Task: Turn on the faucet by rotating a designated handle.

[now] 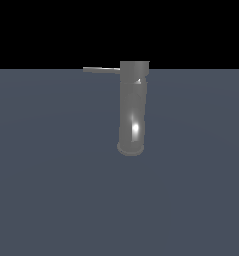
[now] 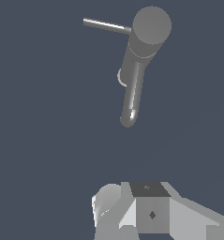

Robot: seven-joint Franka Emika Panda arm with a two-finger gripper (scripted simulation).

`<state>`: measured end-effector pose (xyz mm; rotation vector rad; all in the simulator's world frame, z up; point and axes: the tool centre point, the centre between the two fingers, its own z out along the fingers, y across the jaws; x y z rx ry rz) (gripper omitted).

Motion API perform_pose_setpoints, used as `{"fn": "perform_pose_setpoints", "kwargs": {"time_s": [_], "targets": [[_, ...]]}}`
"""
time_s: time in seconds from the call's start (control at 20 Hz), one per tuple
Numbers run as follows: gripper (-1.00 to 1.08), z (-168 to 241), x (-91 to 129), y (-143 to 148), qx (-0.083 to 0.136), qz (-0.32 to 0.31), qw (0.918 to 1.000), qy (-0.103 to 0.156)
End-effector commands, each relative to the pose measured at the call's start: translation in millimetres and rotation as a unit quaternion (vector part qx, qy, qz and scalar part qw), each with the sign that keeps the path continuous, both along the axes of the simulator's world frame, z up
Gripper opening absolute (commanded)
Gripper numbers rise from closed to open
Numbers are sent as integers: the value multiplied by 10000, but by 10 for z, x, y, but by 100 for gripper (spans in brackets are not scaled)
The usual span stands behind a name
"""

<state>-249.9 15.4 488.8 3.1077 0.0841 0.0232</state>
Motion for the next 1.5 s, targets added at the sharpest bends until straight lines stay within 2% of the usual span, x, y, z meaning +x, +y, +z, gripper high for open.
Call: {"fn": "perform_pose_setpoints", "kwargs": {"time_s": [0.0,0.45,0.85,1.15,1.45], "targets": [[-100,0,0,0,0,0,10000,0],[-100,-94,24,-46,211,-58,9996,203],[-100,-97,55,-41,227,-130,9995,201],[-100,-115,180,-24,294,-423,9985,206],[-100,-154,394,8,394,-931,9946,221]]}}
